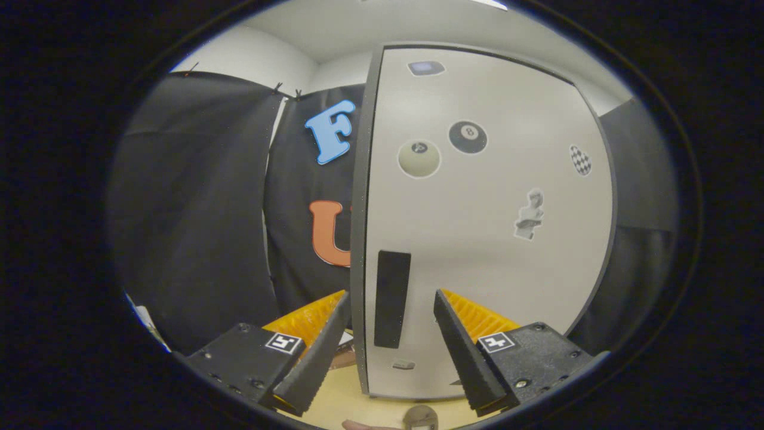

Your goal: Open the shoe cabinet door, grab the shoes and put them into the shoe cabinet, then close the shoe cabinet door.

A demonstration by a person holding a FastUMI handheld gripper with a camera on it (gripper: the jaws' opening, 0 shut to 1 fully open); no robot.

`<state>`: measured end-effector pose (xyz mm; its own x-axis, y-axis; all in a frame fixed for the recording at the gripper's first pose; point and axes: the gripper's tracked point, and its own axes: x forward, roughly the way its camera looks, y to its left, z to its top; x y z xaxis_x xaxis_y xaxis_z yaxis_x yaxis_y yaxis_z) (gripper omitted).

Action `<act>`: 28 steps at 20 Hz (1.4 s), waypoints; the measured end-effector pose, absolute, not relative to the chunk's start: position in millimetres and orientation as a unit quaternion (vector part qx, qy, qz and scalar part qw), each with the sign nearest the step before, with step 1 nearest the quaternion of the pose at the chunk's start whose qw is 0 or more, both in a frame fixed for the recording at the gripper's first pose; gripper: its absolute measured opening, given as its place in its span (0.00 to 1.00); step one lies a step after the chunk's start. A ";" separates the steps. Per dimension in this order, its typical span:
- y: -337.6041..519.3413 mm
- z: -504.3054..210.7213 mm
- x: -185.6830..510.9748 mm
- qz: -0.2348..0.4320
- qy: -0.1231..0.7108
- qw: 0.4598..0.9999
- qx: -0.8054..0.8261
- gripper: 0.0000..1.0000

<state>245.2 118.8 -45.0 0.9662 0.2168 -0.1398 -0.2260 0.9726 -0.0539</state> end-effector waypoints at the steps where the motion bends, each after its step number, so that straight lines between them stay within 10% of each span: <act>1: 118.0 -50.5 253.0 0.108 0.073 0.991 -0.028 0.92; 10: 125.6 -73.2 286.2 0.073 0.098 0.992 -0.014 0.40; 28: 118.8 -65.1 243.5 0.152 0.121 0.981 0.005 0.26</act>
